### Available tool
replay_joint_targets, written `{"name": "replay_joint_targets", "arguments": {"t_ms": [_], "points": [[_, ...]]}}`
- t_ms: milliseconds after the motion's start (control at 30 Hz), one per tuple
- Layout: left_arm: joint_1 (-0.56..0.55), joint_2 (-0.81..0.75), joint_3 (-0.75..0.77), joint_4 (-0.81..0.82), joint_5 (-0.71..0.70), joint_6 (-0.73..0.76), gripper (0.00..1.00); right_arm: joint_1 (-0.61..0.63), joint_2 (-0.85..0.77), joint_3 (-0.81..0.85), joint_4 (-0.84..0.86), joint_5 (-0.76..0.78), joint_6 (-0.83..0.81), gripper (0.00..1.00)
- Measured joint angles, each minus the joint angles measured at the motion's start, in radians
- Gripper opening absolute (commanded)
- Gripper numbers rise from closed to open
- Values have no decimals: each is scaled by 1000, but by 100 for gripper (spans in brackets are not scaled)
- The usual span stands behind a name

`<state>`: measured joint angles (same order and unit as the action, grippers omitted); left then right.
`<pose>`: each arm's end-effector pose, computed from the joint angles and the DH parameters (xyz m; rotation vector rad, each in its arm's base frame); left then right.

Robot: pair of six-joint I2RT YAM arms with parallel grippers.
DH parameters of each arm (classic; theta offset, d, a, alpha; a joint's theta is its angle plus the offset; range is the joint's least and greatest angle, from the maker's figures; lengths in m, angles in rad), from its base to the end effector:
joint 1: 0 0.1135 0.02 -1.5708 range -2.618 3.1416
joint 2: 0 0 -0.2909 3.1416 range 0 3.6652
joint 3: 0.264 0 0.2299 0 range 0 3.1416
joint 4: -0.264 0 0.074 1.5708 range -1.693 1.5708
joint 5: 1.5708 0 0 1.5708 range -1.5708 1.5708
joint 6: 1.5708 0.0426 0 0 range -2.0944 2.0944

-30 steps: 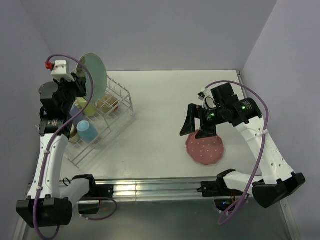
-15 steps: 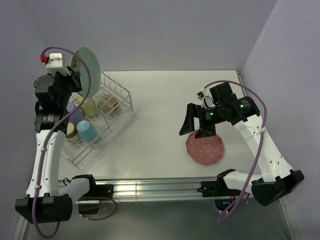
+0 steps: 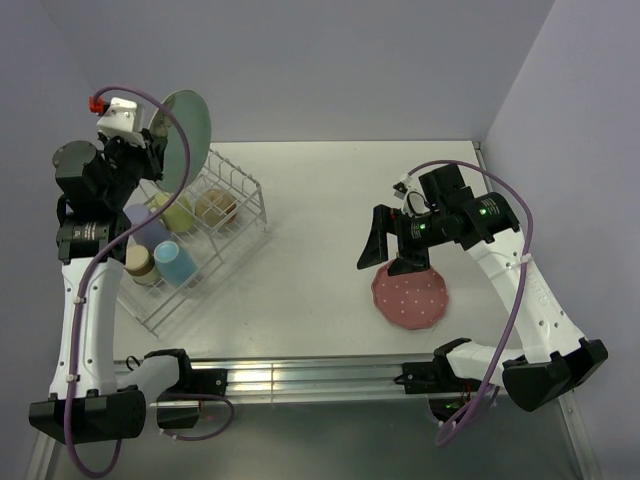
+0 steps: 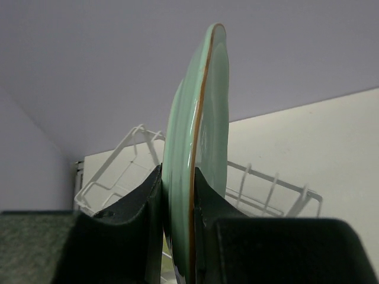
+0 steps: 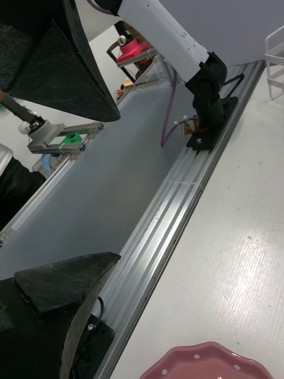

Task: Load the mixed dishes into the dish rack

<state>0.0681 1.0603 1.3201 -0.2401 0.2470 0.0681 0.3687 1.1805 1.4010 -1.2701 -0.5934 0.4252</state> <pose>0.1925 0.0027 0.4846 0.1950 1.5400 -0.0838 0.1474 0.0825 0.3948 -0.1439 2.7083 1.0408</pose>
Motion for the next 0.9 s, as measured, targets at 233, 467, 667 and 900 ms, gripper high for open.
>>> {"name": "replay_joint_targets", "arguments": {"t_ms": [233, 467, 667, 900], "points": [[0, 31, 8, -37, 165, 29, 0, 0, 0, 0, 0, -1, 0, 98], [0, 38, 8, -75, 188, 60, 0, 0, 0, -1, 0, -2, 0, 98], [0, 38, 8, -83, 200, 84, 0, 0, 0, -1, 0, -2, 0, 98], [4, 45, 8, -89, 212, 128, 0, 0, 0, -1, 0, -2, 0, 98]]}}
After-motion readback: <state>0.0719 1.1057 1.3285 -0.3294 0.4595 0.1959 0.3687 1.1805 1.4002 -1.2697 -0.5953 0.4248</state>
